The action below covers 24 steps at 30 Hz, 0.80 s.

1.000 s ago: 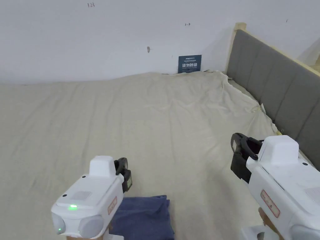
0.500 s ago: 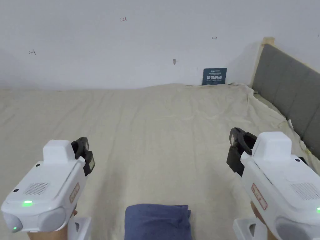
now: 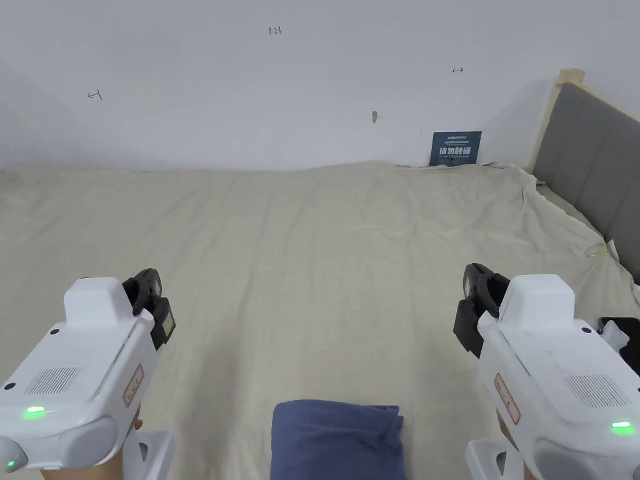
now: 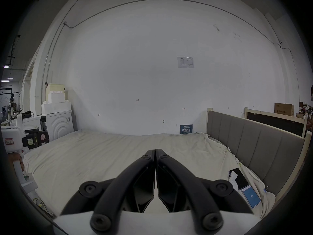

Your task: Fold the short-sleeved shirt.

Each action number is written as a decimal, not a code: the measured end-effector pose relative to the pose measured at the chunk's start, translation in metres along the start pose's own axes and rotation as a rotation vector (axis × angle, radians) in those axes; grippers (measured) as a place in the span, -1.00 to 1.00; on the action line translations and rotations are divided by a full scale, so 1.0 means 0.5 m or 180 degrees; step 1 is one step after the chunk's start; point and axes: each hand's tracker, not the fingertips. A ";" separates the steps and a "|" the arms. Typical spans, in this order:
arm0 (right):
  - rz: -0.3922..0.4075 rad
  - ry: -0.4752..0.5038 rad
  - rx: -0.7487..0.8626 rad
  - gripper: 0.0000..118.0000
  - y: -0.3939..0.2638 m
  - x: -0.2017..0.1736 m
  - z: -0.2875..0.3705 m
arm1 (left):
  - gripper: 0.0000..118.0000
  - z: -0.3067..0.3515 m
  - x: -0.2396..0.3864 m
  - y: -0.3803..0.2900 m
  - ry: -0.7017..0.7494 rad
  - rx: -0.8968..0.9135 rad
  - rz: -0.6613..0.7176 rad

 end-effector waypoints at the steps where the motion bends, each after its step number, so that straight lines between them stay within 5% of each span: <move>1: -0.0002 0.0006 -0.0006 -1.00 -0.003 0.000 -0.002 | -1.00 0.001 0.000 -0.002 -0.0001 -0.0006 -0.0002; 16: -0.0260 0.0277 -0.0805 -1.00 -0.230 -0.063 -0.091 | -1.00 -0.013 -0.017 -0.074 -0.0160 -0.0386 0.0042; 24: -0.0127 0.0428 -0.1284 -1.00 -0.378 -0.103 -0.157 | -1.00 -0.019 -0.031 -0.129 -0.0232 -0.0651 0.0168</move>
